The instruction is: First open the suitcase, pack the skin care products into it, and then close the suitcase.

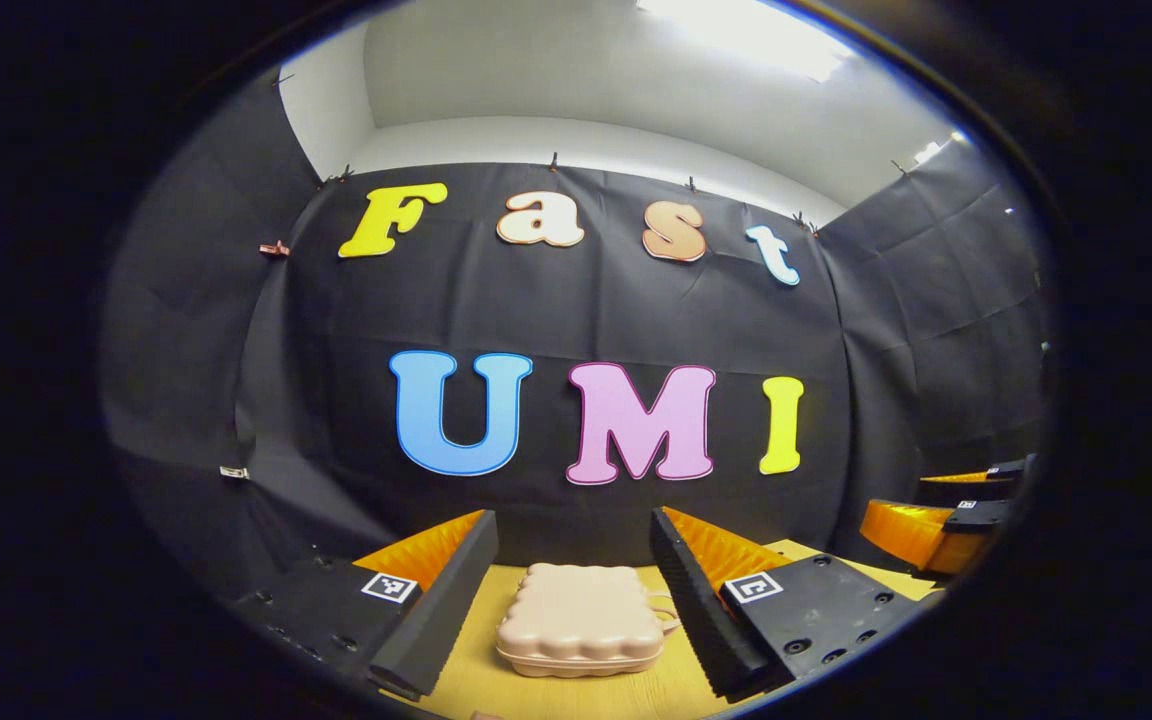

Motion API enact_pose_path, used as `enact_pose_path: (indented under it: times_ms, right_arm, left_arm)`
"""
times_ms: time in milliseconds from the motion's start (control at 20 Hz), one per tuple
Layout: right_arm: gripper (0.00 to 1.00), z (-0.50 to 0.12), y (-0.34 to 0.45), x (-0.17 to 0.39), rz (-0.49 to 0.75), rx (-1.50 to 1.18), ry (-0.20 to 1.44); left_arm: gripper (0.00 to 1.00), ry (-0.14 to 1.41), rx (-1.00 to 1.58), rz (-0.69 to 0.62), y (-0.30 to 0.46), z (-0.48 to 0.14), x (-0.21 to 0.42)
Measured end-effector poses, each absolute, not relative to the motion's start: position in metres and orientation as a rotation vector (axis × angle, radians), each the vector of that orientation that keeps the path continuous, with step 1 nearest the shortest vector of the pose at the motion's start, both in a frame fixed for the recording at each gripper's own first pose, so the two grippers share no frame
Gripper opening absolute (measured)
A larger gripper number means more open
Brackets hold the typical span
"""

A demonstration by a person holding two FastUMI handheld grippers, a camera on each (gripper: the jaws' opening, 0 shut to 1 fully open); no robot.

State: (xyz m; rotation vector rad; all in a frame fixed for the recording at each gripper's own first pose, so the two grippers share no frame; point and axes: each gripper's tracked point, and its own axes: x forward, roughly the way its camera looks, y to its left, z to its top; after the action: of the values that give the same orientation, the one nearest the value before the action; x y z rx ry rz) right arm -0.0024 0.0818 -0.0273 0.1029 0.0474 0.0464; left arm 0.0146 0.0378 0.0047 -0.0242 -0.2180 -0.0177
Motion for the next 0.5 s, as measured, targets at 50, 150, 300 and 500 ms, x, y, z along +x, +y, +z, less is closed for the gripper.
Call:
enact_pose_path:
  times_ms: [50, 150, 300, 500]
  right_arm:
    - [0.97, -0.029, 0.082, -0.002, 0.049, 0.099, 0.052]
    - [0.97, -0.032, 0.084, 0.001, 0.054, 0.091, 0.056]
    - [0.98, -0.041, 0.087, 0.002, 0.072, 0.085, 0.08]
    - [0.97, -0.046, 0.098, 0.0, 0.103, 0.085, 0.091]
  left_arm:
    - [0.96, -0.206, -0.027, -0.026, 0.035, 0.001, 0.015]
    - [0.96, -0.192, -0.015, -0.026, 0.034, -0.004, 0.019]
    - [0.96, -0.178, -0.033, -0.019, 0.034, -0.007, 0.021]
    - [0.96, -0.159, -0.035, -0.011, 0.035, -0.015, 0.024]
